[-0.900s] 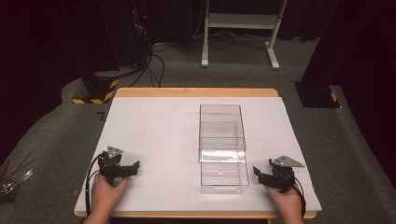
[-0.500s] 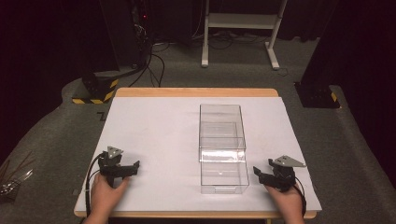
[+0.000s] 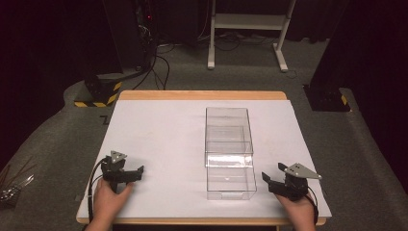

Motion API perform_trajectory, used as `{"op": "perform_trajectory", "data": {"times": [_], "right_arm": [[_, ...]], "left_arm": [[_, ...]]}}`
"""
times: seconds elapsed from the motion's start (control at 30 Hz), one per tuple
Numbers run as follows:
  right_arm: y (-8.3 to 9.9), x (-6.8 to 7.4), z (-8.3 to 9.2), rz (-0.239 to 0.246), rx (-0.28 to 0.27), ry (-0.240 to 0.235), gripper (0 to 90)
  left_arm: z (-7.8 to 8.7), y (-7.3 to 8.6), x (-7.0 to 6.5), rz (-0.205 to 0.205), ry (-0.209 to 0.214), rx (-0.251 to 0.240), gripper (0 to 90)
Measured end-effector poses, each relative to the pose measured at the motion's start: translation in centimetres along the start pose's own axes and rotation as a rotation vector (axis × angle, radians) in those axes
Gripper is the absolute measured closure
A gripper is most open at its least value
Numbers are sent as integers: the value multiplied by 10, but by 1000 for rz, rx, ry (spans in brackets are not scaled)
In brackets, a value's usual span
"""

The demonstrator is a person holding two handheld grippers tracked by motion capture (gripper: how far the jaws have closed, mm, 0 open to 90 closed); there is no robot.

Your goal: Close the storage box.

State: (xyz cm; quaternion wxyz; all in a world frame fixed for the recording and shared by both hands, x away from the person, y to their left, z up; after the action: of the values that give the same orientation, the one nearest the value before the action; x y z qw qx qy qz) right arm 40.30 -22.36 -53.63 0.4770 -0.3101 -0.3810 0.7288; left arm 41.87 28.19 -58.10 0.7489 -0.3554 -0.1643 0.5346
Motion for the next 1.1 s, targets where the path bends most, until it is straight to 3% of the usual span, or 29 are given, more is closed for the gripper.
{"op": "perform_trajectory", "data": {"times": [0.2,1.1], "right_arm": [[-14,4,14,-19,-64,-14,234],[-37,36,56,2,-178,-93,203]], "left_arm": [[0,0,0,0,0,0,6],[0,0,0,1,-1,0,8]]}}
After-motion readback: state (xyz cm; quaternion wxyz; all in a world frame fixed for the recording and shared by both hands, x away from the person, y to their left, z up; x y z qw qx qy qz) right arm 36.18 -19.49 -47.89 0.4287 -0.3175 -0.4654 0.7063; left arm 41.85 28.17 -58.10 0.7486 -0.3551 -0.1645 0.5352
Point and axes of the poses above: each handheld gripper's, and its own axes: z roughly backward along the jaws, y roughly out of its underside, x roughly to its left, the point moved 10 cm from there along -z, roughly forward along the jaws, and after that the axes turned 12 degrees about y, right-handed, at the moved point
